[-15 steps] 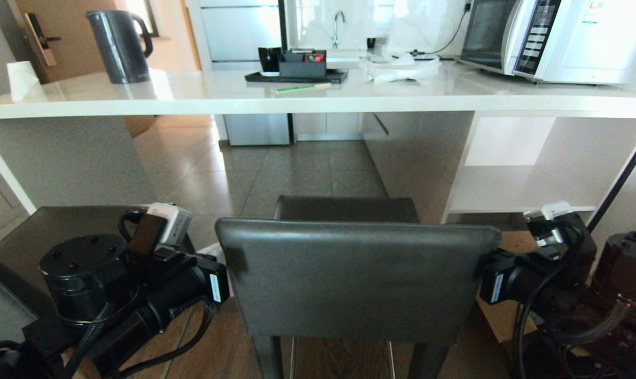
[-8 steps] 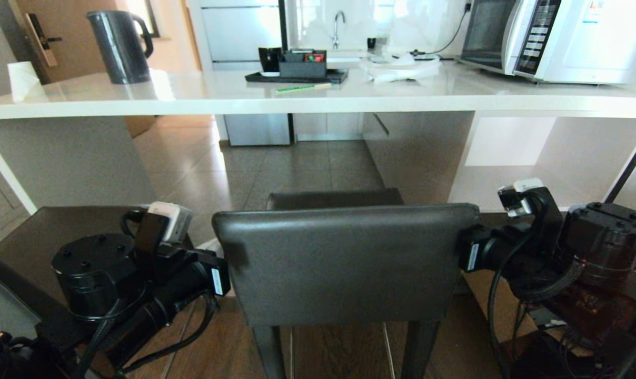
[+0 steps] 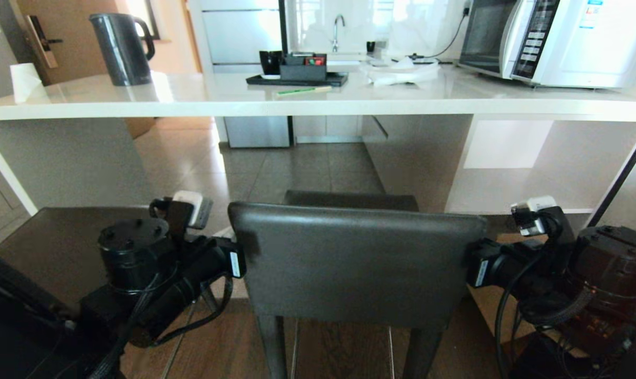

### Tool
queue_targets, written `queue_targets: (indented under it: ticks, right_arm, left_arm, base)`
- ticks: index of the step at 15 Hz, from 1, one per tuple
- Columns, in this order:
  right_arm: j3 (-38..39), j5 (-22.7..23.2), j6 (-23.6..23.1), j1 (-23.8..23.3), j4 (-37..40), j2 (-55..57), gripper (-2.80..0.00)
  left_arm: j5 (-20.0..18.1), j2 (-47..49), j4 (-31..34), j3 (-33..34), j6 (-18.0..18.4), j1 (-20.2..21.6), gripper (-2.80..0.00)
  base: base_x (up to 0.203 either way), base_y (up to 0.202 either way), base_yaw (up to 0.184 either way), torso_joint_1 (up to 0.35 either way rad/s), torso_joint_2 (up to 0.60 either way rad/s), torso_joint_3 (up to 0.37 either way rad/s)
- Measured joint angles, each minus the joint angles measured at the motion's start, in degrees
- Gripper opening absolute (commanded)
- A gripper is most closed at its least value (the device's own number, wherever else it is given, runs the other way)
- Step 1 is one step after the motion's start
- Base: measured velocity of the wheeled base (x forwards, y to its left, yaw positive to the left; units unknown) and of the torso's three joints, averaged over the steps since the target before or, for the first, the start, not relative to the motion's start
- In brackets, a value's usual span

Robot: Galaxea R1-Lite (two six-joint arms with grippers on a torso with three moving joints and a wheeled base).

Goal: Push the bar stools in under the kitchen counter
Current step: Push the gray chair back under the dining table

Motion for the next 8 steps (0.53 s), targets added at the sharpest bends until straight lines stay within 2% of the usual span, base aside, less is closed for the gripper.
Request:
queue_targets:
  ticks: [4, 8]
  right_arm:
    - [-1.0, 0.3, 0.1, -1.4, 0.3, 1.9, -2.80]
    - [-7.1, 0.2, -0.6, -1.5, 0.0, 5.9, -2.80]
  left_arm:
    - [0.1, 3.7, 0.7, -5.2, 0.2, 0.4, -2.80]
    - [-1.6, 4.8, 0.4, -7.3, 0.3, 4.0, -2.80]
  base:
    - [0.000, 0.000, 0.000, 0.000, 0.00, 0.000]
    - [0.000, 0.000, 0.000, 0.000, 0.00, 0.000]
